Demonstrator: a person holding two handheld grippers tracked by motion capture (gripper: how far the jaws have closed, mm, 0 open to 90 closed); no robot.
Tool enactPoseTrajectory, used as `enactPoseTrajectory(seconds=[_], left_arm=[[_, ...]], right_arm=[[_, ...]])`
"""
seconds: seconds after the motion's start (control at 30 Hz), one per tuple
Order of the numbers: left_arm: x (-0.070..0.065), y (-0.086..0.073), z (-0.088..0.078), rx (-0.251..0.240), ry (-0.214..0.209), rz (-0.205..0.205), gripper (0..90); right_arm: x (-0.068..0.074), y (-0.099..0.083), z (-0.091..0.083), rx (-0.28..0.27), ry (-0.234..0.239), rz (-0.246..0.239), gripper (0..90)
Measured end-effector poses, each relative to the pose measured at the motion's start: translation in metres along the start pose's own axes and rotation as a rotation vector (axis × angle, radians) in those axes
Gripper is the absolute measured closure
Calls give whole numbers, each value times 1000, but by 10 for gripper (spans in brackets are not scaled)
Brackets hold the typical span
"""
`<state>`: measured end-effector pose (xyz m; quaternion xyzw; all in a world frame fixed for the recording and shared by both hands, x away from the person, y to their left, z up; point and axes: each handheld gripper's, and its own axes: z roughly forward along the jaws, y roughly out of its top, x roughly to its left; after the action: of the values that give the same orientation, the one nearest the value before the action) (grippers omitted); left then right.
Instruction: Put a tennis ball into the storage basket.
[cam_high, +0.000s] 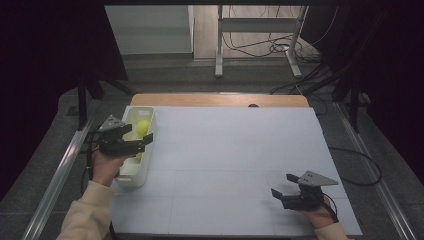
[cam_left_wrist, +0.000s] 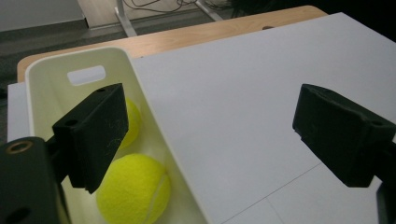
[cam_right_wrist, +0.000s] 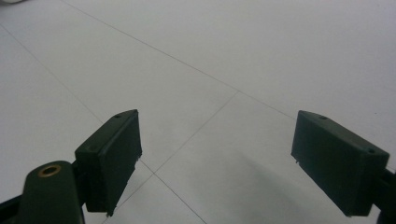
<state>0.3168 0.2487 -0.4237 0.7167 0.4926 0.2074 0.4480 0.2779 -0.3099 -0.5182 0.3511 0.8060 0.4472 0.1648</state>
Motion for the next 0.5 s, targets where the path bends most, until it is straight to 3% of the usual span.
enactPoseTrajectory(seconds=[0.3, 0.5], left_arm=[[-9, -2, 1, -14, -37, 3, 113], [-24, -2, 3, -26, -76, 20, 114]], right_arm=[[1, 1, -1, -1, -3, -1, 167], [1, 0, -1, -2, -4, -5, 167]])
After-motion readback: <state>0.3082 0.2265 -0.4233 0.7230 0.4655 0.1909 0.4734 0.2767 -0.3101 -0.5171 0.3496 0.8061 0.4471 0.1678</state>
